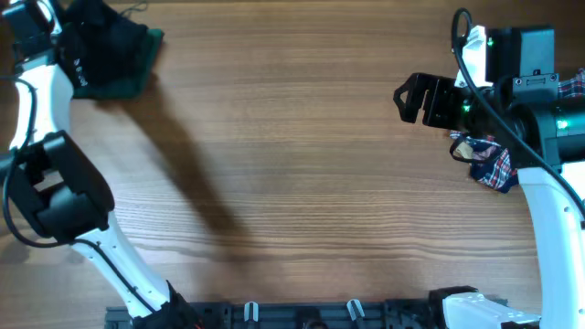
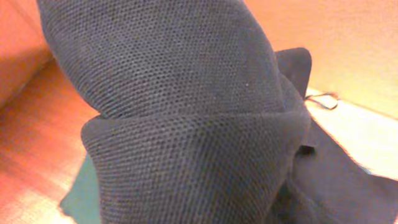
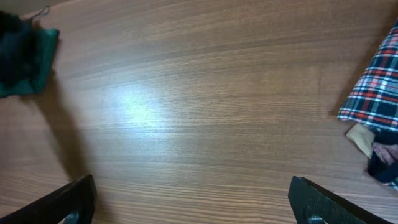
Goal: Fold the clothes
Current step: 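Lower the bundle onto the green cloth at upper left and release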
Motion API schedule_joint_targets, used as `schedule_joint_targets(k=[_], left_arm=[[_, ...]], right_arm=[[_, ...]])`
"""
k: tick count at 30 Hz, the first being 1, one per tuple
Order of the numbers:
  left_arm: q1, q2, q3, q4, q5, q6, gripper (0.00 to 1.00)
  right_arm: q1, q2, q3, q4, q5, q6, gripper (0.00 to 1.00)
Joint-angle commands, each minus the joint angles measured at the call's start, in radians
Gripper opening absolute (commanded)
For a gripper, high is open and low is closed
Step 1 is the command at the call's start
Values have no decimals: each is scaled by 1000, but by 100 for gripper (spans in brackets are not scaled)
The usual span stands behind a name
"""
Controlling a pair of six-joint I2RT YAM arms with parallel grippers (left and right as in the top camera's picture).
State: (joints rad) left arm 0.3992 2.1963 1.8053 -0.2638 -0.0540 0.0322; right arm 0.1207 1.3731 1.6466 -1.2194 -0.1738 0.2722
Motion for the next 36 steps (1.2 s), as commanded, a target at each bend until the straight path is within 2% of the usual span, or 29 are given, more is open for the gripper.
schedule_joint_targets(k=[1,2,4,5,11,15,17,19,20,21,23,24,27,36], left_arm=[[34,-8,27,-16,12,-18,46],[38,-8,27,-25,12,-18,68],[38,-8,27,-42,12,-19,84],[38,-8,27,-48,12,-31,99],[38,-8,27,-90,20,-245,100],[35,-11,27,-135,73,-261,100],[35,-11,27,-158,72,-309,100],[35,-10,27,-178,71,-333,91],[36,-8,27,-192,72,-335,83],[36,-7,27,-210,72,-355,70],[36,-2,27,-238,72,-401,49],[35,-1,27,-252,73,-415,34],[27,-1,27,-269,99,-415,4],[0,76,27,-184,98,-407,4]], right_arm=[[-4,-9,18,-2,20,18,100],[-4,-9,18,-2,17,19,100],[-4,-9,18,-2,17,19,100],[-4,-9,18,-2,17,19,100],[-4,-9,18,-2,17,18,100],[-4,-9,18,-2,17,16,100],[-4,-9,18,-2,17,17,100],[-4,-9,18,-3,17,16,100],[-4,-9,18,-3,17,16,100],[-4,-9,18,-3,17,16,100],[-4,-9,18,-2,18,16,100],[-4,-9,18,-1,18,16,100],[-4,-9,18,-1,18,14,100],[-4,-9,18,-2,17,15,100]])
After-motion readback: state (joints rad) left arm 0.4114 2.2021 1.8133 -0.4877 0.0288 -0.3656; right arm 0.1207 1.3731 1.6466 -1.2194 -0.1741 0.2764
